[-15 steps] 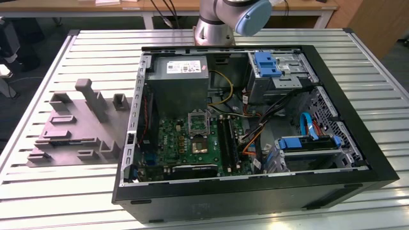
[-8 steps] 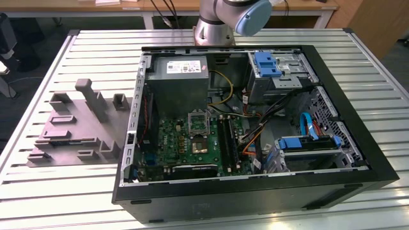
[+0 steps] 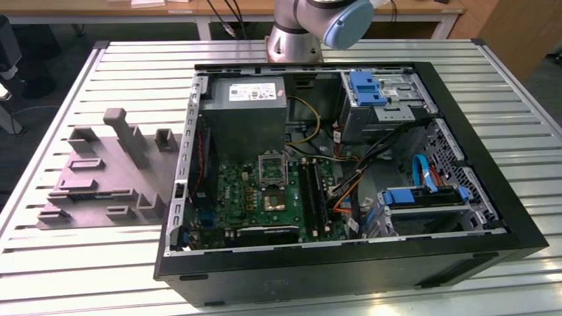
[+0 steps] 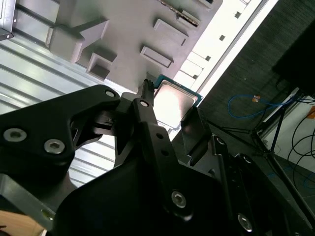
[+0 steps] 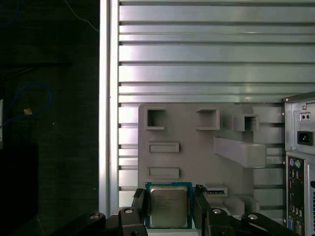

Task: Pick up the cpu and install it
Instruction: 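Pick up the cpu and move it towards the insertion slot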

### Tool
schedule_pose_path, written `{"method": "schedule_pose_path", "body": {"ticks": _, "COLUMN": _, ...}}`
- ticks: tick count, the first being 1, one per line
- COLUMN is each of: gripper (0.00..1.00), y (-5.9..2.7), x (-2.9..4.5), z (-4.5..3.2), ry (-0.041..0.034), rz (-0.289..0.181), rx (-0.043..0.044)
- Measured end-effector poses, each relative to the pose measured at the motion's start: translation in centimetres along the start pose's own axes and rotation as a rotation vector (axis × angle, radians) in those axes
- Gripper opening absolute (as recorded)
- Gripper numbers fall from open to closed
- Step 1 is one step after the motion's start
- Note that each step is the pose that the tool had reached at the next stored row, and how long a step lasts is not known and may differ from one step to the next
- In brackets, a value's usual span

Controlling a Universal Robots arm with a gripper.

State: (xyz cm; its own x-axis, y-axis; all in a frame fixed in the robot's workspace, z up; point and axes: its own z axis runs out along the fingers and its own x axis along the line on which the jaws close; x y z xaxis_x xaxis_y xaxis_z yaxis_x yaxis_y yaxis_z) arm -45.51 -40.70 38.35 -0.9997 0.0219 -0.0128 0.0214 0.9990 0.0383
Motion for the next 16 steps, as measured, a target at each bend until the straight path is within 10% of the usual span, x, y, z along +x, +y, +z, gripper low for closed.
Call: {"method": "schedule_pose_path", "body": {"ticks": 16, "gripper": 0.47, "y": 0.02, "x": -1.09, "z": 0.02, "ry": 0.0, "rz": 0.0, "rx": 0.0}}
